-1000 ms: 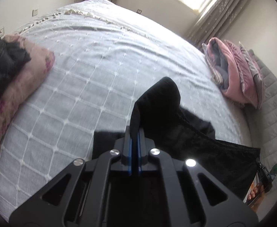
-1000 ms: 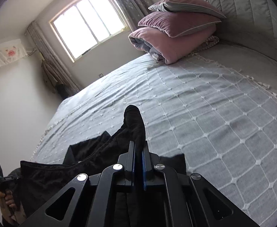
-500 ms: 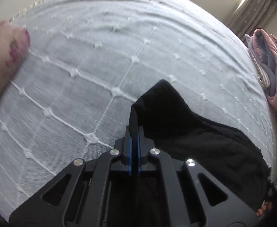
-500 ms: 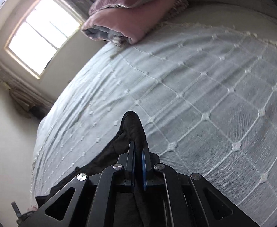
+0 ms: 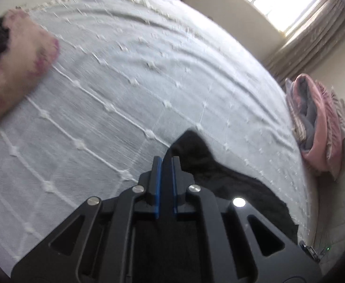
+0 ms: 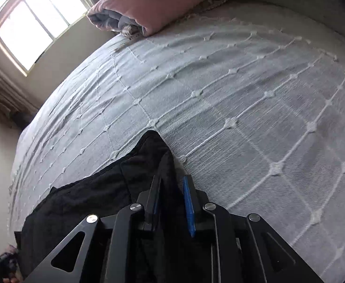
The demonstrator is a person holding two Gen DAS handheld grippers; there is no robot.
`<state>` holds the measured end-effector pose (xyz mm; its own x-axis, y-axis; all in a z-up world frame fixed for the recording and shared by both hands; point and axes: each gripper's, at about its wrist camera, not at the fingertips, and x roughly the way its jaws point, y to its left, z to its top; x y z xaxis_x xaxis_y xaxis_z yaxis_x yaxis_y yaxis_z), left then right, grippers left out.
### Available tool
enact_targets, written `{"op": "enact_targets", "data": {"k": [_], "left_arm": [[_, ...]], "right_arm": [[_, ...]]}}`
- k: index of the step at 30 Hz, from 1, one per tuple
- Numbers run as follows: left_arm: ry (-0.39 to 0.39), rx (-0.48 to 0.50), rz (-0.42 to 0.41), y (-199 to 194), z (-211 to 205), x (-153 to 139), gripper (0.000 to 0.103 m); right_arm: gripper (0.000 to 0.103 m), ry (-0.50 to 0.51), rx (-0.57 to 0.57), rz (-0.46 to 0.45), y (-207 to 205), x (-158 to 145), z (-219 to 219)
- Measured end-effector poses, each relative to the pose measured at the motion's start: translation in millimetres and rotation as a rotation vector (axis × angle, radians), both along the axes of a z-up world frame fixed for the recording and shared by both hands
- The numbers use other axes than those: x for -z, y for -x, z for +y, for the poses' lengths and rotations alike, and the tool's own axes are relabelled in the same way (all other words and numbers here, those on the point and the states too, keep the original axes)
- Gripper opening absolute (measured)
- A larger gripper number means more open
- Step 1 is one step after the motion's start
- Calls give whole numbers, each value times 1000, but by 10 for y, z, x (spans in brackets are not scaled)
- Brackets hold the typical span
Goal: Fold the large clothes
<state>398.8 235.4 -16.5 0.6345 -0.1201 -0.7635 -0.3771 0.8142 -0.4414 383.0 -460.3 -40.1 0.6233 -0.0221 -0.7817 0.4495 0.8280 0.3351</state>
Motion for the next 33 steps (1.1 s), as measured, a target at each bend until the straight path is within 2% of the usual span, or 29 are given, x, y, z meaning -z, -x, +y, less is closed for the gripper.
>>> {"op": "enact_targets", "data": {"k": [2,3,4,6,7,8,10,14,18,21,22,24,26,29,32,33], "left_arm": [[-28,-1,-26,265,94,-262,8],[-26,8,-37,419,128,-354,8],[-23,15,-40,629,141,-441,9],[-26,33,-42,962,101,-493,11],[-20,57,-49,1191,37,-495,16],[-23,68,-50,1366,-26,-458,20],[-38,101,-43,1648,-203,-337,22],[-85,117,42,1840,-462,33,22],[-206,25,118,1827,-429,323,27],[-222,-16,135,1811,-301,403,27],[-215,-28,125,1805,-256,377,31],[-191,-21,109,1759,-224,317,40],[-154,9,107,1625,-213,283,48],[-169,57,132,1330,-282,266,48],[-203,98,163,1046,-396,341,48],[-206,114,175,996,-429,386,48]], "right_arm": [[39,16,51,-60,292,-239,-9],[64,8,71,-87,406,-337,-26],[81,-9,90,-120,553,-432,-44],[81,-56,118,-186,931,-615,-36],[81,-95,114,-202,1101,-663,10],[81,-135,103,-210,1229,-695,43],[81,-212,52,-220,1520,-715,255],[81,-163,-52,-143,1724,-702,762],[81,-118,-157,-113,1857,-556,1112],[81,-59,-193,-65,1869,-300,1248],[81,-38,-191,-58,1876,-212,1248],[81,-28,-147,-59,1912,-162,1128],[81,-20,-89,-95,1962,-248,944],[81,27,40,-134,2066,-343,630],[79,51,107,-94,2060,-234,425],[72,47,101,-78,2014,-178,395]]}}
